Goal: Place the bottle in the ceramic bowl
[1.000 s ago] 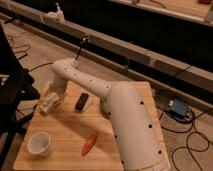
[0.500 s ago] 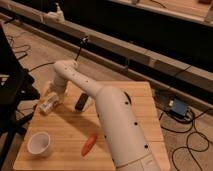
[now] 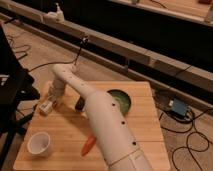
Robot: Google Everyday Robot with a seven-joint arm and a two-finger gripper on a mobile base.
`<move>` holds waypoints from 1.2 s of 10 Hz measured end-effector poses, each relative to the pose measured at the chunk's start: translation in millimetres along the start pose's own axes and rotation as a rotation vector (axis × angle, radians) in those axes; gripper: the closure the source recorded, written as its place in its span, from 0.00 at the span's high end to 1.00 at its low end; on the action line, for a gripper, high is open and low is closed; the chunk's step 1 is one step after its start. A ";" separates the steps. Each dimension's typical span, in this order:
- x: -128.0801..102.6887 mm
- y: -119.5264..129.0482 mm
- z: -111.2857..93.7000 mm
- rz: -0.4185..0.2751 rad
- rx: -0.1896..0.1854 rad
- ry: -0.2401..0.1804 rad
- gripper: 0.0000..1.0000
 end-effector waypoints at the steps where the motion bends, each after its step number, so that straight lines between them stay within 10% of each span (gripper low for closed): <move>1: 2.0 0.3 -3.0 0.001 0.001 0.005 0.13; 6: 29.5 4.0 -90.9 0.069 0.097 0.197 0.00; 12: -8.4 142.1 -201.6 0.354 0.110 0.450 0.00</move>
